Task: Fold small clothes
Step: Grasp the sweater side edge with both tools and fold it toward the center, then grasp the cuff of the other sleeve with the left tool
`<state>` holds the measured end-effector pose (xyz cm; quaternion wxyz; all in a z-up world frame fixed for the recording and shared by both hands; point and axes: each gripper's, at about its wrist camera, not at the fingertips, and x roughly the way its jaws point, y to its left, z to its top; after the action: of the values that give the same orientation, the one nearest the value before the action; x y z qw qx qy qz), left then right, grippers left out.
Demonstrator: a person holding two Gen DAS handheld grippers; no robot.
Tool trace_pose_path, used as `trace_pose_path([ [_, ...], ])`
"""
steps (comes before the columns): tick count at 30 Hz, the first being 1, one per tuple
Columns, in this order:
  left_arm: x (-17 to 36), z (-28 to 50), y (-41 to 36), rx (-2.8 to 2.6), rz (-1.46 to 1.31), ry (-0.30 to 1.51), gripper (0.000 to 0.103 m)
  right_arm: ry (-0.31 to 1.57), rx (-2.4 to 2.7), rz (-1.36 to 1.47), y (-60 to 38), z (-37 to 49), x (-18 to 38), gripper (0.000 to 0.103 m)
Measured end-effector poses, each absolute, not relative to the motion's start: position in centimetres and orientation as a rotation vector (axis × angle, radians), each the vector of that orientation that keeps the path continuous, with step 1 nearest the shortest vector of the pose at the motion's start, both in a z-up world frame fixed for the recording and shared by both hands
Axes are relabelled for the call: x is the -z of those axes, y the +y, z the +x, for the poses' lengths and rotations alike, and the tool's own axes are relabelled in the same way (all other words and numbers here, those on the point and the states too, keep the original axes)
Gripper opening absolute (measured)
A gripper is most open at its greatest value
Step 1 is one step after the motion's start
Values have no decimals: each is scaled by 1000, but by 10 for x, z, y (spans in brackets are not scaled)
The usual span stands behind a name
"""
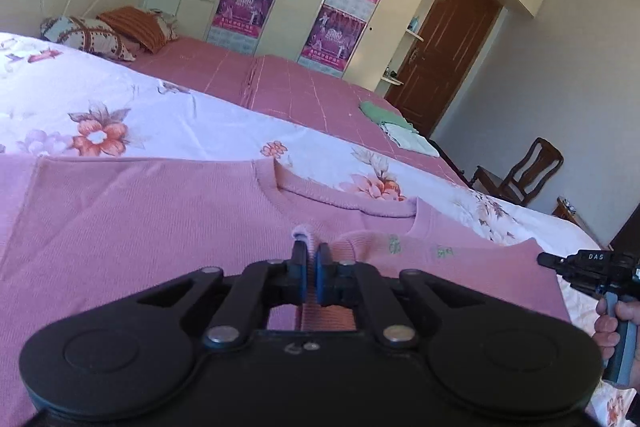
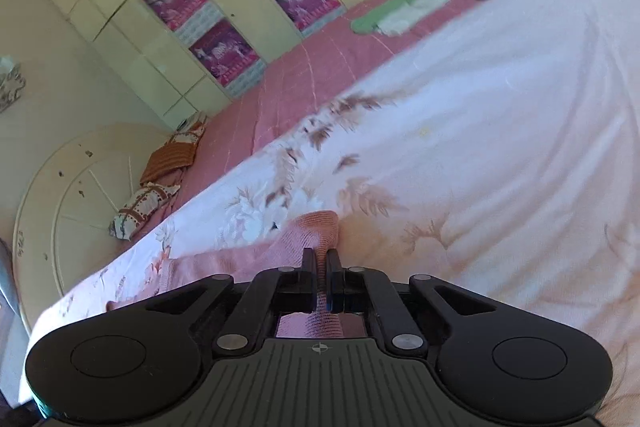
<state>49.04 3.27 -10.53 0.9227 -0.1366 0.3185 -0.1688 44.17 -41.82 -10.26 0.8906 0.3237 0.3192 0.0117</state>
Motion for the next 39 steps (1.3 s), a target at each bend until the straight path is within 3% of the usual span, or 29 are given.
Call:
trace_pose_path([
  [6, 121, 504, 23, 313, -221, 750, 5, 730, -7, 444, -402, 452, 113, 3],
  [7, 118, 504, 24, 302, -218, 752, 13, 730, 7, 461, -404, 452, 109, 4],
  [11, 93, 487, 20, 285, -141, 626, 23, 602, 3, 418, -406, 437, 81, 5],
  [15, 109, 503, -23, 373, -47, 743, 47, 697, -33, 364, -399, 465, 89, 5],
  [16, 117, 504, -30, 364, -11, 741, 46, 783, -24, 337, -396, 476, 100, 5],
  [19, 104, 489, -30, 371, -27, 699, 46, 792, -4, 296, -393, 467, 97, 5],
  [24, 94, 441, -24, 389, -84, 629, 47, 666, -106, 239, -374, 379, 65, 5],
  [27, 120, 439, -32, 372, -42, 717, 47, 710, -136, 208, -355, 342, 79, 5],
  [30, 120, 434, -38, 354, 5, 684, 48, 741, -115, 157, -338, 332, 102, 5],
  [32, 113, 426, -30, 343, -19, 680, 52, 759, -78, 155, -332, 338, 97, 5],
  [33, 113, 421, -23, 334, -24, 674, 58, 732, -52, 177, -332, 336, 91, 5],
  [35, 119, 412, -11, 331, 15, 696, 59, 649, -46, 218, -332, 325, 85, 5],
  [39, 103, 380, 43, 290, -37, 656, 65, 786, -27, 166, -326, 330, 94, 5],
])
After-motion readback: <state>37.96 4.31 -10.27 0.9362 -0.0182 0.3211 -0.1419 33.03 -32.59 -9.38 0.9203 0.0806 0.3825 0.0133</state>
